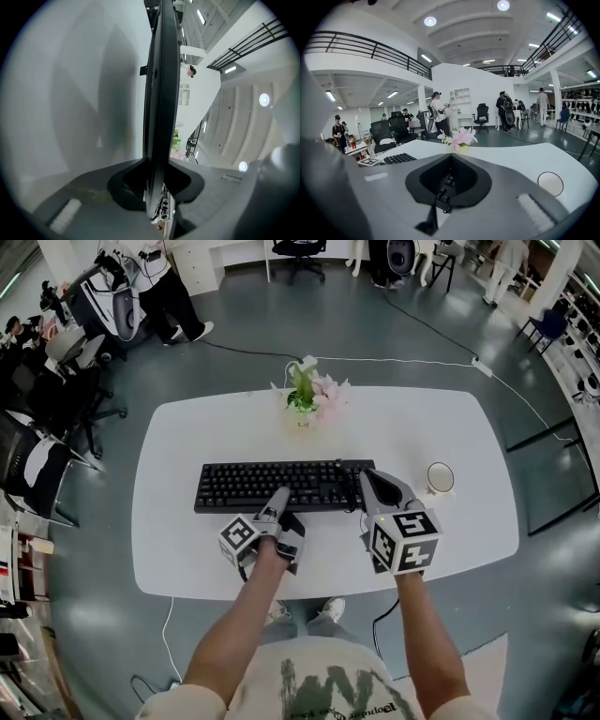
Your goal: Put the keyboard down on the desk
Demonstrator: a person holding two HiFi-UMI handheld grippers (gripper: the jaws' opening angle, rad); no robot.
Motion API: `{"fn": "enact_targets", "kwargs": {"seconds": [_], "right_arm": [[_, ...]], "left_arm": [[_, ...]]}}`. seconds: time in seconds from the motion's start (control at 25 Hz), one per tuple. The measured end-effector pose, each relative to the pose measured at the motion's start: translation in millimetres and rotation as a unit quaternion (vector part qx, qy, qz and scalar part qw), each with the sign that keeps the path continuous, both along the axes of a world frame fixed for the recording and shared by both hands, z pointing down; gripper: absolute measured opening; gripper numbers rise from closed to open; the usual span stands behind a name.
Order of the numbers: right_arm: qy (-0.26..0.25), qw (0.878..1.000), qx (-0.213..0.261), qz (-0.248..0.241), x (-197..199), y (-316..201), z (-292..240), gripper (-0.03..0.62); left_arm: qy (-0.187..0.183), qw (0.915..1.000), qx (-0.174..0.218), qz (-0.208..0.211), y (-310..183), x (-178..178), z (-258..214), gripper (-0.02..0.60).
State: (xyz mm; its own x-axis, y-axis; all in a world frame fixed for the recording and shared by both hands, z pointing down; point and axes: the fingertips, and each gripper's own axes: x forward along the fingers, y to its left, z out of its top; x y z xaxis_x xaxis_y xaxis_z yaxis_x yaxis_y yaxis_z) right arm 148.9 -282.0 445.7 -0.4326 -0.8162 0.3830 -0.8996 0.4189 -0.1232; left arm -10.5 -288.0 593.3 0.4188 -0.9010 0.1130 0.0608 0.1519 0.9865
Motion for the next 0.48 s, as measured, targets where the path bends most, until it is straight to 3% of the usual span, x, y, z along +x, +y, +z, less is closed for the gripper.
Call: {"fn": "enact_targets", "kwargs": {"seconds": [0.48], "right_arm": [[-0.003, 1.0, -0.012, -0.009, -9.3, 2.4, 5.0, -0.002]], "left_arm": [[0.008, 0.9998, -0.016, 0.001, 4.2, 1.1, 6.6, 0.094]]}}
